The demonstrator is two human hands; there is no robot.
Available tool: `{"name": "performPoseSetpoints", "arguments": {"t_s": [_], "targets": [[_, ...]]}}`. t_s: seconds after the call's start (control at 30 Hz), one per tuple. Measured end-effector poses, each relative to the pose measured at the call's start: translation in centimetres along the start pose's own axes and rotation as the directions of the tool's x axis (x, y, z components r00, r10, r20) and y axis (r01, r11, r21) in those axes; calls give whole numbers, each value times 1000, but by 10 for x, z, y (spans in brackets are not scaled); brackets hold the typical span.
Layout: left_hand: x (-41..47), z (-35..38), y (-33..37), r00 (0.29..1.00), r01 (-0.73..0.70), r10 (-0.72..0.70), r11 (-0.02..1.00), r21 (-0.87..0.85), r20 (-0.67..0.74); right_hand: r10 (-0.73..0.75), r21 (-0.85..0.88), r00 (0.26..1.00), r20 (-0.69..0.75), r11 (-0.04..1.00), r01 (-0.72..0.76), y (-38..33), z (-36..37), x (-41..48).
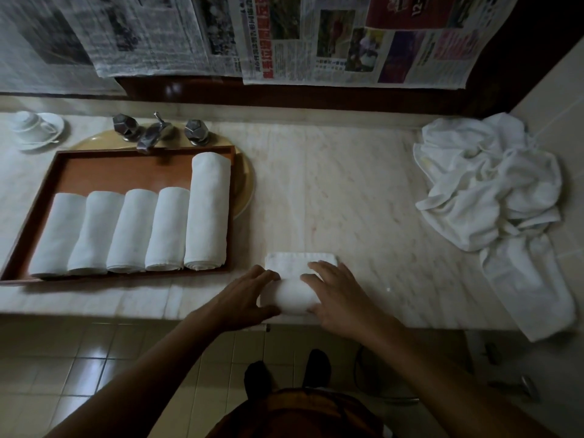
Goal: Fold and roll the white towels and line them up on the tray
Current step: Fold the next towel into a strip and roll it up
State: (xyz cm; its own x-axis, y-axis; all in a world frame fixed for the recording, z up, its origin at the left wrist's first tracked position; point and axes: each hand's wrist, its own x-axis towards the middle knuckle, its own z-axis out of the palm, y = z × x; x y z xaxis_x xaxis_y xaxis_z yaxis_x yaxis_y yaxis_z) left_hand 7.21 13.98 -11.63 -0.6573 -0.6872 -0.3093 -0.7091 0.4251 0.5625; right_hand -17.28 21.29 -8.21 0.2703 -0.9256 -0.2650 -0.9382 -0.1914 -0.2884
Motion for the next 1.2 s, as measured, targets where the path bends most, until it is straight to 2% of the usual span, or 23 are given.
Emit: {"name": "performPoseSetpoints", "arguments": {"t_s": [0.1,0.23,0.37,0.5,0.6,0.73,0.83,0.9,1.0,1.1,1.17,1.2], "targets": [[10,-11,1,998,53,-51,997,-49,43,-14,-27,995,-102,1000,11,-22,13,-13],[18,-14,4,986,162,-157,983,-91,51,32,-111,996,-81,993,-41,-27,36,-11],[15,-3,7,949,294,-316,900,-321,-17,11,-148,996,-92,989,-25,-15,36,9],[18,4,15,880,369,-474,672,-641,10,1,-170,999,-43,985,-9,-2,20,37],[21,2,20,839,387,-540,502,-773,70,-3,-187,1000,28,982,8,10,8,62],[28,4,22,827,368,-534,280,-887,175,-5,-190,992,130,981,30,17,-8,88],[29,4,25,833,281,-507,42,-959,222,-18,-104,987,161,994,35,19,-19,90],[28,6,30,843,218,-490,-68,-974,223,-47,-56,986,157,997,56,16,-22,79],[26,10,41,849,196,-487,-70,-978,205,-104,-32,988,118,994,109,11,-21,58],[23,5,51,851,172,-507,27,-985,135,-80,65,996,39,995,78,13,-24,39],[20,-3,57,845,129,-530,90,-988,62,82,292,995,-58,955,-62,18,-31,27],[18,-8,59,842,103,-539,99,-990,34,223,480,972,-70,862,-163,21,-36,22]]}}
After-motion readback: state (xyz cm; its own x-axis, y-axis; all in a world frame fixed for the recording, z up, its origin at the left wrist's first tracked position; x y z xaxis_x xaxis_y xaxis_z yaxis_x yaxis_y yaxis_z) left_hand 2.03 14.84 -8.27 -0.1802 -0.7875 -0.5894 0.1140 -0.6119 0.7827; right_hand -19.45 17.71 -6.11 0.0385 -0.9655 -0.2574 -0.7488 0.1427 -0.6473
